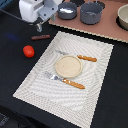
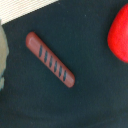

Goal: Place the fish, sausage, and tomato into the frying pan.

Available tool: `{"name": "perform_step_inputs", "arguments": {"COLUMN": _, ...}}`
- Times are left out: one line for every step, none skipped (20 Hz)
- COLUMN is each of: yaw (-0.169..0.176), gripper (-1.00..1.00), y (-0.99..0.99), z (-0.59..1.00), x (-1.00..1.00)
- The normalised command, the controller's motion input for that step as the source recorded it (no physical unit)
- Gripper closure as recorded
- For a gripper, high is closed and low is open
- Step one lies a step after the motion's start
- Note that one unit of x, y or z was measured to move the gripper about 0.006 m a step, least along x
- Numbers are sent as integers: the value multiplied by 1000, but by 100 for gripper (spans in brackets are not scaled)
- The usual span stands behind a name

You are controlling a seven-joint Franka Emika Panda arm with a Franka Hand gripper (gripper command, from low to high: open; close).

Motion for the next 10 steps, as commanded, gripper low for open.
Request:
{"name": "perform_step_inputs", "arguments": {"yaw": -151, "gripper": -100, "y": -457, "z": -383, "x": -414}}
{"name": "perform_step_inputs", "arguments": {"yaw": -148, "gripper": -100, "y": -466, "z": -400, "x": -409}}
{"name": "perform_step_inputs", "arguments": {"yaw": -135, "gripper": -100, "y": -500, "z": -423, "x": -389}}
{"name": "perform_step_inputs", "arguments": {"yaw": -124, "gripper": -100, "y": -534, "z": -457, "x": -366}}
{"name": "perform_step_inputs", "arguments": {"yaw": -111, "gripper": -100, "y": -554, "z": -477, "x": -351}}
{"name": "perform_step_inputs", "arguments": {"yaw": -108, "gripper": -100, "y": -546, "z": -486, "x": -351}}
{"name": "perform_step_inputs", "arguments": {"yaw": -108, "gripper": -100, "y": -523, "z": -500, "x": -366}}
{"name": "perform_step_inputs", "arguments": {"yaw": -106, "gripper": -100, "y": -449, "z": -540, "x": -411}}
{"name": "perform_step_inputs", "arguments": {"yaw": -95, "gripper": -100, "y": -271, "z": -526, "x": -371}}
{"name": "perform_step_inputs", "arguments": {"yaw": -88, "gripper": -100, "y": -206, "z": -543, "x": -340}}
